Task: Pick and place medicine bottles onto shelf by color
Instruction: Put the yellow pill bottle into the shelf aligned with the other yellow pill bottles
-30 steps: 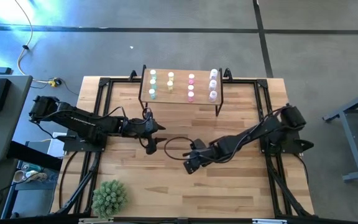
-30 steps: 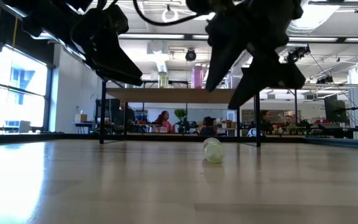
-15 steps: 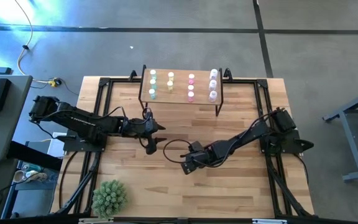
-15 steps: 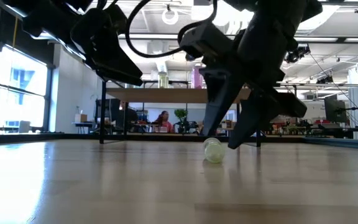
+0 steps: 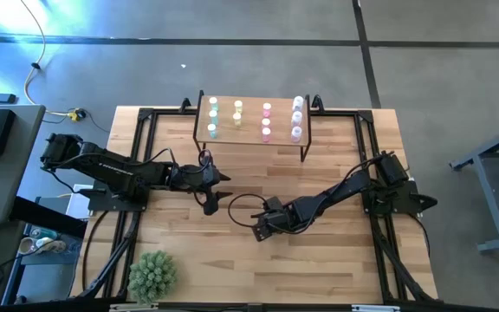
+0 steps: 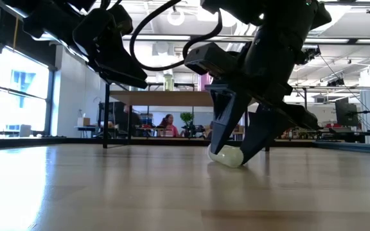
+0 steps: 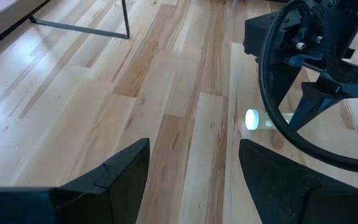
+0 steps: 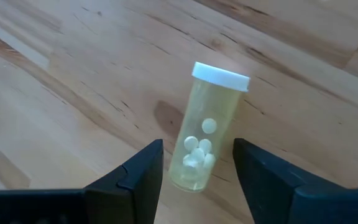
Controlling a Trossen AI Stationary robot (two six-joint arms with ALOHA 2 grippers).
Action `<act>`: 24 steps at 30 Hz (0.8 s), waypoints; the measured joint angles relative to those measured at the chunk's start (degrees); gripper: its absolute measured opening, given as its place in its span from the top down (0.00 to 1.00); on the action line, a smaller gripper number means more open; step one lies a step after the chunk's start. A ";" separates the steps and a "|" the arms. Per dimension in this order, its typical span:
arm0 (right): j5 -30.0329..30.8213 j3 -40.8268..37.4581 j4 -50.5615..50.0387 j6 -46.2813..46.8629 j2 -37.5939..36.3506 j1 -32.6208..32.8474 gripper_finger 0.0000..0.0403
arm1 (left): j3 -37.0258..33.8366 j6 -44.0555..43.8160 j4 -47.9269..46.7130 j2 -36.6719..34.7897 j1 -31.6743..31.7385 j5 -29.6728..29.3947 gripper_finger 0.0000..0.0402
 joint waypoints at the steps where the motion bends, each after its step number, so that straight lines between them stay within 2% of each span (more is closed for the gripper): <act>1: 0.00 0.01 -0.39 -0.02 0.00 0.00 0.55 | 0.00 0.00 -0.02 0.00 0.00 0.02 0.41; 15: -0.43 0.07 -3.08 -3.47 -0.02 0.00 0.77 | 0.00 0.00 -0.01 0.00 0.02 0.17 0.41; 24: 0.97 -0.15 -1.94 -10.66 -2.08 0.02 0.78 | 0.00 0.89 -0.02 0.00 0.02 3.73 0.41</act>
